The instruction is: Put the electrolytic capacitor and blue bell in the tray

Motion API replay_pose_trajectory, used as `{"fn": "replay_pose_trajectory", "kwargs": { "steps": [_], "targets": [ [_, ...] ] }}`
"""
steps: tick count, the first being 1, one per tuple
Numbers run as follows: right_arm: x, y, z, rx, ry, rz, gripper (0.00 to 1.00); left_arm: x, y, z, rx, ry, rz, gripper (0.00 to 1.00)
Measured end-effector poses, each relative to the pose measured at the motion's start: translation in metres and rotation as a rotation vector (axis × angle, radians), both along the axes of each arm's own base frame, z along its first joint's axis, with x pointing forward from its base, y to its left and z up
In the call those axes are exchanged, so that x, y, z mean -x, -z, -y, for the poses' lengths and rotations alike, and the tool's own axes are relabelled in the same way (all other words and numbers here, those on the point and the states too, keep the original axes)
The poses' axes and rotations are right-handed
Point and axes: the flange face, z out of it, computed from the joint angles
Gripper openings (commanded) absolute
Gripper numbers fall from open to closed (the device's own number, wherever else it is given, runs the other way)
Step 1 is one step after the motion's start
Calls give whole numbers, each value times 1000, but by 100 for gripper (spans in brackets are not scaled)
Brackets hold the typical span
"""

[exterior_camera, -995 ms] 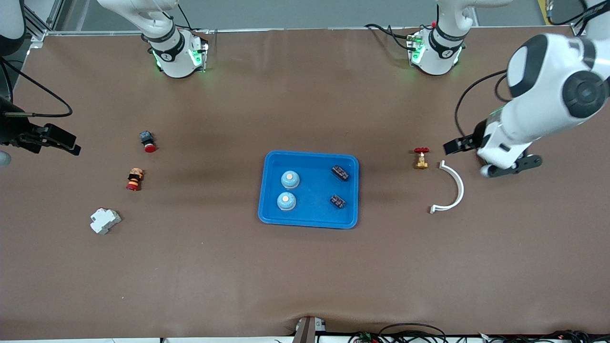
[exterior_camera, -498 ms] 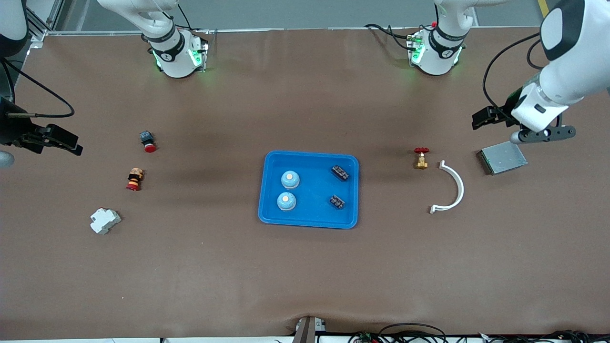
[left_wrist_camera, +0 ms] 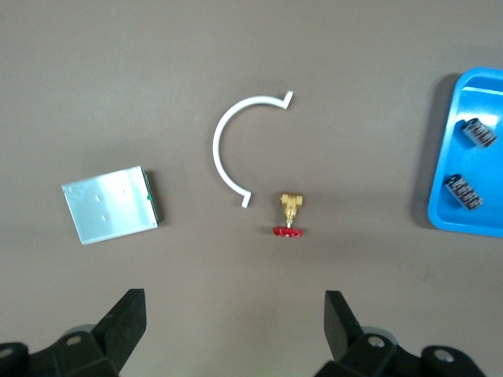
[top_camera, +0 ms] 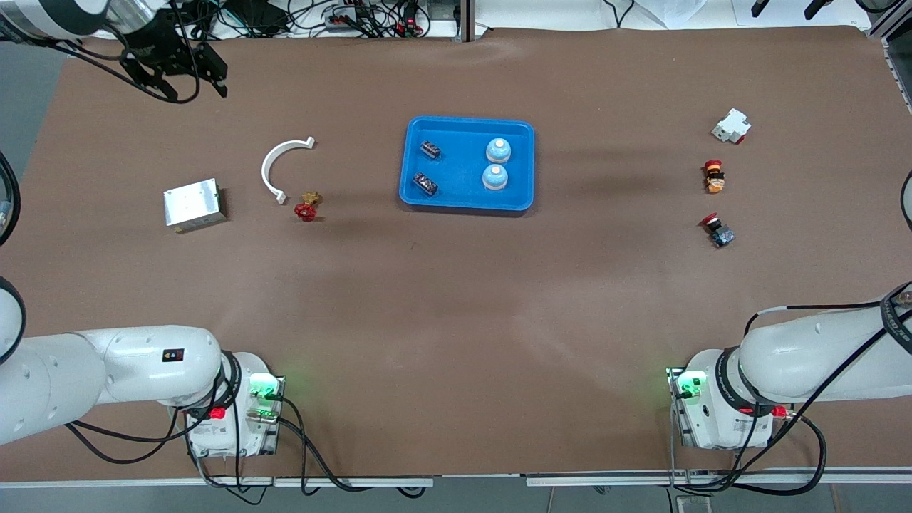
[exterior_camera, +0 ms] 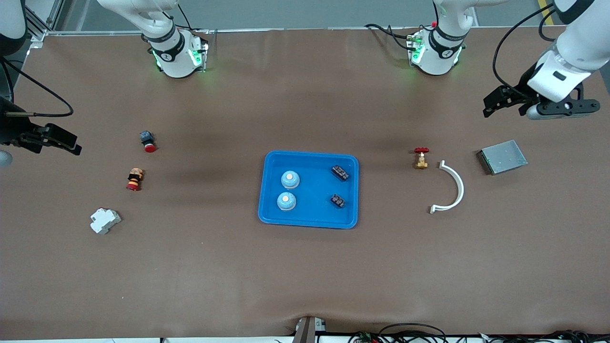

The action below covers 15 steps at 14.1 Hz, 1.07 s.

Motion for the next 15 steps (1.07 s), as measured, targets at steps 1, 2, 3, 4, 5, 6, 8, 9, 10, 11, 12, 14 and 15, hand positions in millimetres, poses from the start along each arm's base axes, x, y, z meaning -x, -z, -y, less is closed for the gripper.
{"fn": "replay_pose_trajectory", "kwargs": {
  "steps": [1, 2, 3, 4, 5, 6, 8, 9, 10, 11, 12, 14, 15],
  "targets": [
    [0, -1, 0, 0, 0, 2, 100, -5, -14, 0, 2, 11, 24, 100],
    [0, -1, 0, 0, 0, 4, 100, -11, -29, 1, 4, 17, 36, 100],
    [0, -2, 0, 0, 0, 6, 100, -18, -42, 1, 6, 21, 37, 100],
    [1, -2, 0, 0, 0, 6, 100, -27, -53, 2, 7, 26, 35, 100],
    [1, -2, 0, 0, 1, 6, 100, -35, -62, 3, 8, 30, 33, 100],
    [1, -2, 0, 0, 1, 7, 100, -43, -69, 4, 8, 34, 33, 100],
    [1, -2, 5, 0, 8, 6, 100, -54, -78, 6, 10, 41, 40, 100],
    [1, -2, 8, 0, 13, 6, 100, -57, -84, 7, 11, 44, 51, 100],
    [1, -2, 10, 0, 18, 5, 100, -60, -90, 8, 9, 46, 62, 100],
    [1, -2, 11, 0, 20, 4, 100, -63, -95, 7, 4, 47, 66, 100],
    [1, -2, 12, 0, 20, 3, 100, -67, -100, 6, -1, 48, 62, 100],
    [2, -1, 12, 0, 20, 2, 100, -79, -102, 5, 1, 50, 30, 100],
    [2, -2, 12, 0, 20, 3, 100, -85, -99, 5, 2, 51, 7, 100]
  ]
}}
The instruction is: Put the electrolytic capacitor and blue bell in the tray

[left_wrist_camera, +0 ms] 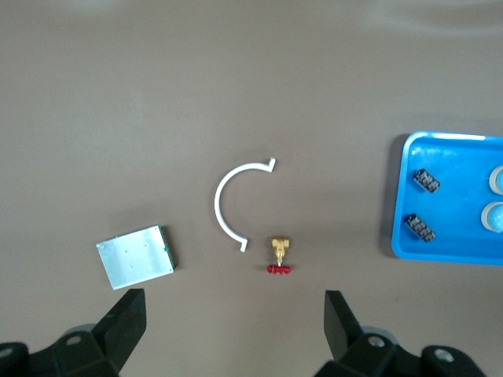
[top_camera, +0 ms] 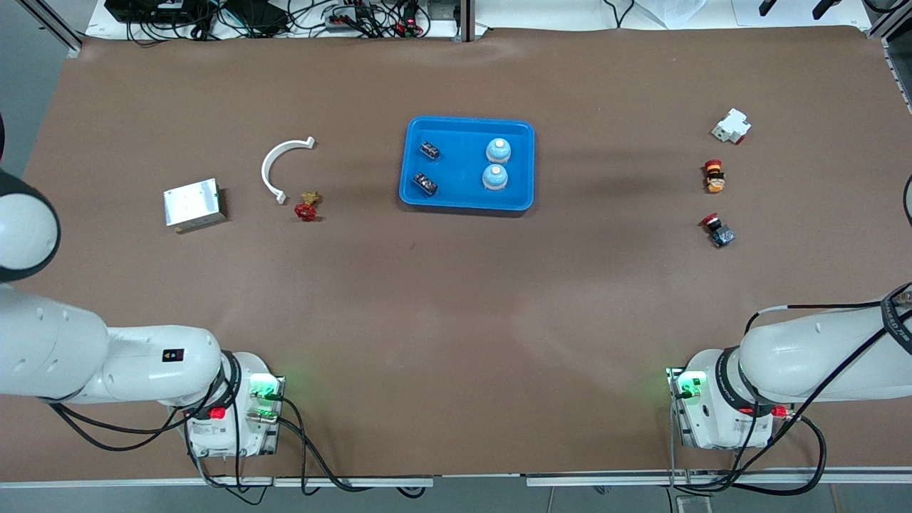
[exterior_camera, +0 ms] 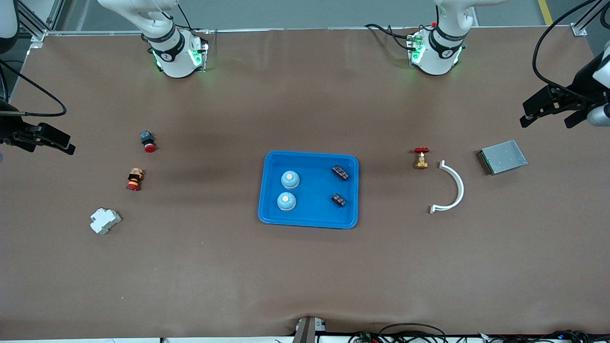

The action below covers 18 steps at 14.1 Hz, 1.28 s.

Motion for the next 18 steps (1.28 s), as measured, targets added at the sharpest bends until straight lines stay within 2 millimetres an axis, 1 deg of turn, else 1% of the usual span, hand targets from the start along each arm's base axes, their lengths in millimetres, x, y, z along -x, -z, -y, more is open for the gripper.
{"fn": "replay_pose_trajectory", "kwargs": {
  "steps": [3, 5, 7, 12, 18],
  "targets": [
    [0, 0, 2, 0, 4, 0, 100, -13, 14, -2, 2, 0, -45, 100],
    [1, 0, 9, 0, 16, 0, 100, -13, 27, -4, 0, -1, -104, 100],
    [0, 0, 13, 0, 22, 4, 100, -11, 34, -4, -2, -1, -143, 100],
    [-1, -1, 11, 1, 19, 14, 100, -9, 42, -4, -3, 0, -171, 100],
    [-2, -2, 7, 0, 11, 20, 100, -8, 39, -4, -3, -1, -155, 100]
  ]
}}
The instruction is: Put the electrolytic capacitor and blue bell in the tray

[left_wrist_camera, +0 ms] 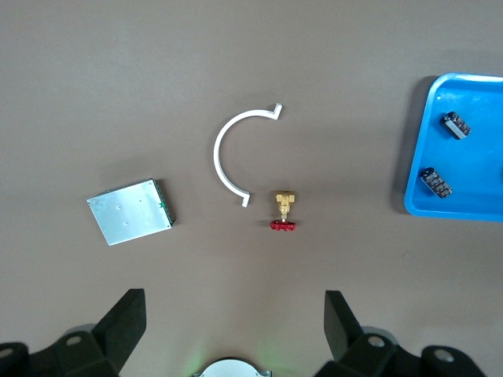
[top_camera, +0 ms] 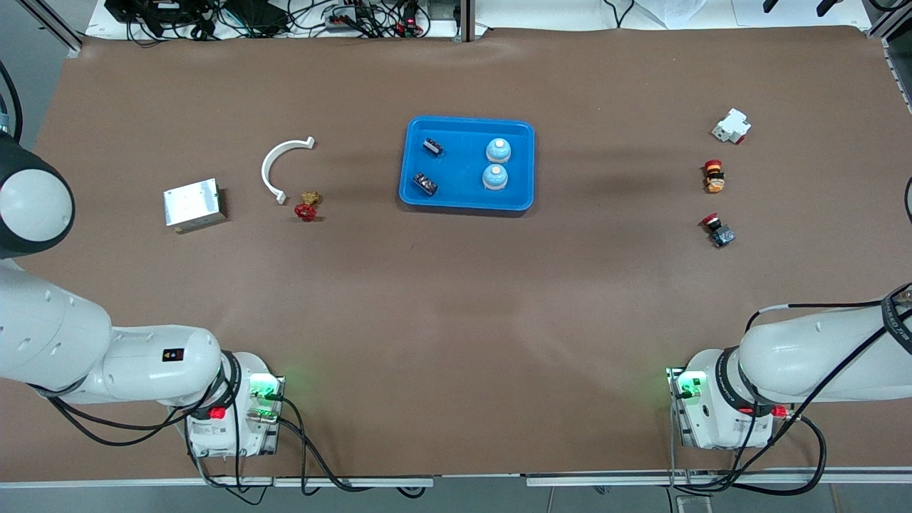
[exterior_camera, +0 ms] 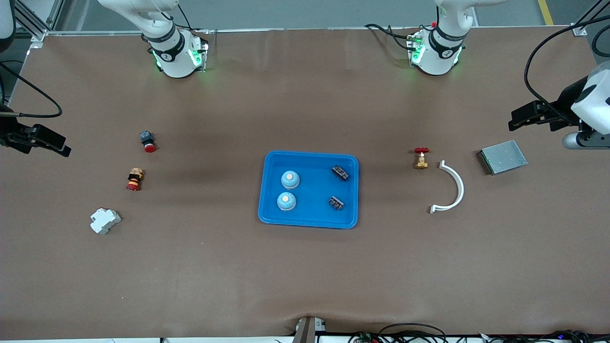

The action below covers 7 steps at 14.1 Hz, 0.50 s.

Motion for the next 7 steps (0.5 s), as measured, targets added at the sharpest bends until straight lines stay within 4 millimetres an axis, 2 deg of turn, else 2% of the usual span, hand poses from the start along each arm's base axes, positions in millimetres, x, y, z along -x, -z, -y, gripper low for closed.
{"fn": "replay_pose_trajectory", "kwargs": {
  "steps": [7],
  "targets": [
    [0, 0, 0, 0, 0, -1, 100, 17, 4, 1, -6, -4, 51, 100]
  ]
}}
